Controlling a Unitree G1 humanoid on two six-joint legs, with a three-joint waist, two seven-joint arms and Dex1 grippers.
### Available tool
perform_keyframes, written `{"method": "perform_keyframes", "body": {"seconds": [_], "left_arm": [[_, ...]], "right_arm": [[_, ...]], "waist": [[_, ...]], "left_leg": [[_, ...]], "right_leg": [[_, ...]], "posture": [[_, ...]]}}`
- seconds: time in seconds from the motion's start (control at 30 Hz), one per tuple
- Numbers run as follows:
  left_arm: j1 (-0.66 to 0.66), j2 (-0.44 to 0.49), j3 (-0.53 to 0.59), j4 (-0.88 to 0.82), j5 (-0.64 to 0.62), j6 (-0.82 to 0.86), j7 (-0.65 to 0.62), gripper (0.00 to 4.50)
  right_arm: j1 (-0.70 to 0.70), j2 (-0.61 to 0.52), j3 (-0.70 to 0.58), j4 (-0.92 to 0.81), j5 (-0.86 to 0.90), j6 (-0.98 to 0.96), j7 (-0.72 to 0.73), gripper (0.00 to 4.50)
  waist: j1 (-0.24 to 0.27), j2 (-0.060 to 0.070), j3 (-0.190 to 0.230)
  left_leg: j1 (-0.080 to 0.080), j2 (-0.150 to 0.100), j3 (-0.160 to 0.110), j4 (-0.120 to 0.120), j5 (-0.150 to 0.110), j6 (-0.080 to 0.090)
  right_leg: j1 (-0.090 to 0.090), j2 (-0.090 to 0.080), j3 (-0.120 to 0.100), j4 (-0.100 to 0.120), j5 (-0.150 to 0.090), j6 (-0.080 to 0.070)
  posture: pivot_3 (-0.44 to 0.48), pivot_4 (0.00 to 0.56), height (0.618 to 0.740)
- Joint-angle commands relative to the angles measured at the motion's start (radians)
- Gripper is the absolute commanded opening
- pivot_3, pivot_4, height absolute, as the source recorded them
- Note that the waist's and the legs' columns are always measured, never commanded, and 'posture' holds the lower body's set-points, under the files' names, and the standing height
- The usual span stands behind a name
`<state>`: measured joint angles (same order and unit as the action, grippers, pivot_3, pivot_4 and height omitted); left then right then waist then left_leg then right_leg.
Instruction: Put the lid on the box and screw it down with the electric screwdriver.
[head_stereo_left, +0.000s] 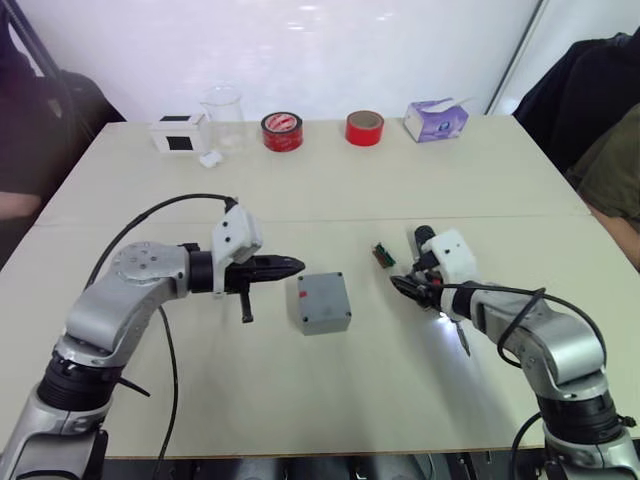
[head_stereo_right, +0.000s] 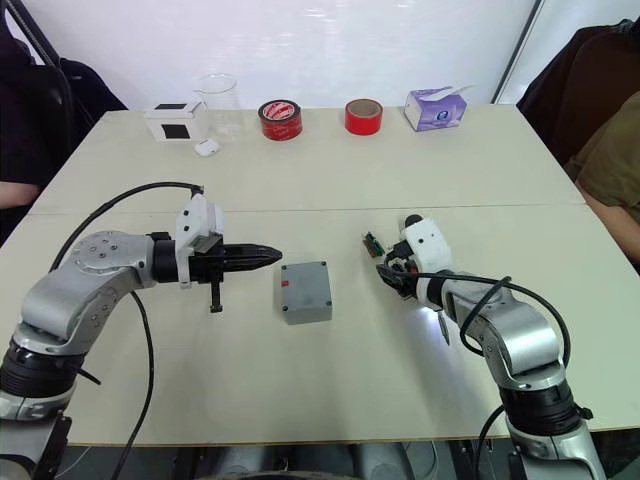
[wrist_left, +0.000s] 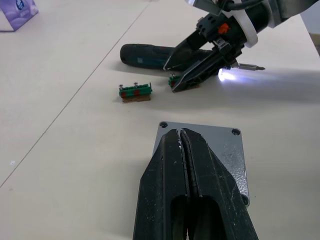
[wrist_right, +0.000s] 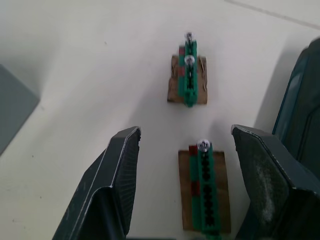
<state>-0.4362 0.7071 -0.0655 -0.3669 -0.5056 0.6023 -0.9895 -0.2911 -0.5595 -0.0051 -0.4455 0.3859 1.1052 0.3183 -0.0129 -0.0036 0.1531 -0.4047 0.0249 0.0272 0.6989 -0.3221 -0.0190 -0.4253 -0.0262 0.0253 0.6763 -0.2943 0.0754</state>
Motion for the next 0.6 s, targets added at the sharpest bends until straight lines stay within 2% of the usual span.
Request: {"method": "perform_keyframes", "body": {"seconds": [0.03, 0.37, 0.47, 0.6], "left_arm": [[-0.003, -0.003, 0.002, -0.034, -0.002, -0.004, 0.012, 0.00], [-0.002, -0.005, 0.000, -0.037, -0.008, -0.006, 0.013, 0.00], [-0.002, -0.006, 0.000, -0.039, -0.012, -0.006, 0.010, 0.00], [-0.004, -0.008, 0.002, -0.039, -0.014, -0.005, 0.012, 0.00]], "right_arm": [[-0.021, 0.003, -0.009, -0.015, -0.005, 0.006, -0.001, 2.98], [-0.025, 0.010, -0.008, -0.009, -0.011, 0.004, 0.005, 2.98], [-0.027, 0.014, -0.007, -0.004, -0.011, 0.005, 0.005, 2.31], [-0.031, 0.012, -0.004, 0.003, -0.014, 0.002, 0.008, 0.64]], "waist": [[0.000, 0.000, 0.000], [0.000, 0.000, 0.000], [-0.001, 0.000, 0.000], [-0.001, 0.000, 0.000]], "left_leg": [[0.000, 0.000, 0.000, 0.000, 0.000, 0.000], [0.000, 0.000, 0.000, 0.000, 0.000, 0.000], [0.000, 0.000, 0.000, 0.000, 0.000, 0.000], [0.000, 0.000, 0.000, 0.000, 0.000, 0.000]], "right_leg": [[0.000, 0.000, 0.000, 0.000, 0.000, 0.000], [0.000, 0.000, 0.000, 0.000, 0.000, 0.000], [0.000, 0.000, 0.000, 0.000, 0.000, 0.000], [0.000, 0.000, 0.000, 0.000, 0.000, 0.000]], "posture": [[0.000, 0.150, 0.740], [0.000, 0.150, 0.740], [0.000, 0.150, 0.740], [0.000, 0.150, 0.740]]}}
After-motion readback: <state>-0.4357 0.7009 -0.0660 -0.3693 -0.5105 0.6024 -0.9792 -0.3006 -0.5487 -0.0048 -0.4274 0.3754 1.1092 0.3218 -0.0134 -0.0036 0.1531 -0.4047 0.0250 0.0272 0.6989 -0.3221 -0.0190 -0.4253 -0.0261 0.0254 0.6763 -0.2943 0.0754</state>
